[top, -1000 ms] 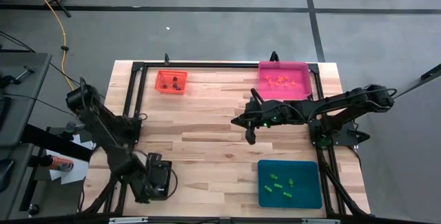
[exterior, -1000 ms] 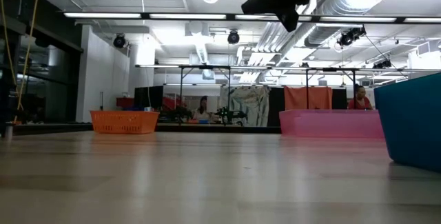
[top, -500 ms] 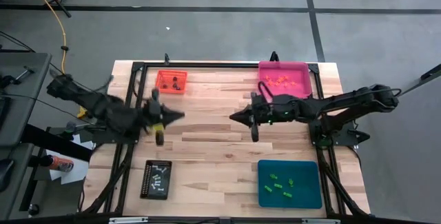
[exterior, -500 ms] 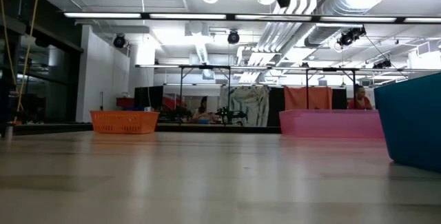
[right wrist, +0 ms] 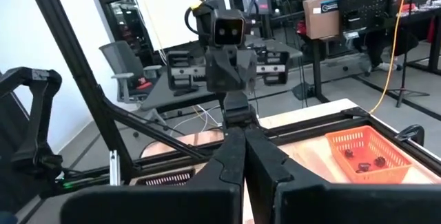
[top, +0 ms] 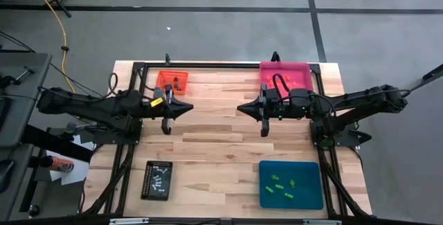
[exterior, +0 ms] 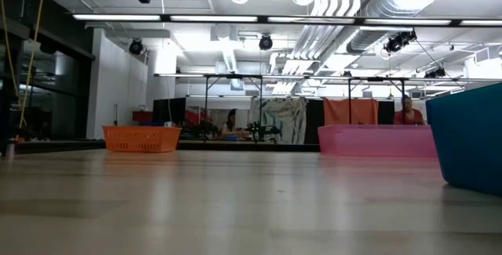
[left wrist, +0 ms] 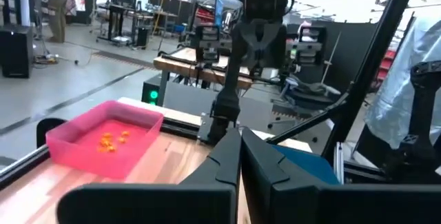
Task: Sort Halloween decoration
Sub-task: Return to Home Position
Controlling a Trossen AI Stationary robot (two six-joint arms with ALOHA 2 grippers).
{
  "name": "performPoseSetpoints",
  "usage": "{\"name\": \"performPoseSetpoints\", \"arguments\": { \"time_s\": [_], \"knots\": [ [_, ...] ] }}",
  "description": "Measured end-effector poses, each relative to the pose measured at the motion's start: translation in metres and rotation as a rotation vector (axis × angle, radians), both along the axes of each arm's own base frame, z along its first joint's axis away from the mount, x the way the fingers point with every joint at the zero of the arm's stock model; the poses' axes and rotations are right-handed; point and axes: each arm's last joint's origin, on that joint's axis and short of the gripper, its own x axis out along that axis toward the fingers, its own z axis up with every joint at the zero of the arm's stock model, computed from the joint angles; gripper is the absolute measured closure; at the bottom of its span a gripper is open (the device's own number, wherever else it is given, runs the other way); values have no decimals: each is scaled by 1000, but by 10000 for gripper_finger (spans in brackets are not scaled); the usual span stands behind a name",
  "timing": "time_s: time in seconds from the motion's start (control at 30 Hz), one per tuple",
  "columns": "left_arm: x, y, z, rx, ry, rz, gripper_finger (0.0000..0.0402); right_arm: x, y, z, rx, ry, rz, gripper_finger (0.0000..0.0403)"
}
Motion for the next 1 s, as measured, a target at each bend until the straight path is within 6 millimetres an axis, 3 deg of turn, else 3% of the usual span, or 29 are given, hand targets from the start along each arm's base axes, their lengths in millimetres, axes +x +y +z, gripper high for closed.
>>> {"name": "performPoseSetpoints", "arguments": {
  "time_s": [0.4,0.6,0.8,1.0],
  "knots": [
    [-5,0,1,-2,-14,4,401,1,0,-3,-17,28,-14,402],
    [-43,7,10,0,-54,53,401,1,0,-6,-18,58,-15,402],
    [-80,11,-26,-76,-197,84,401,1,-1,-7,-20,72,-48,402],
    [-90,12,-66,-105,-366,80,401,0,-2,-8,-22,73,-83,402]
  ]
}}
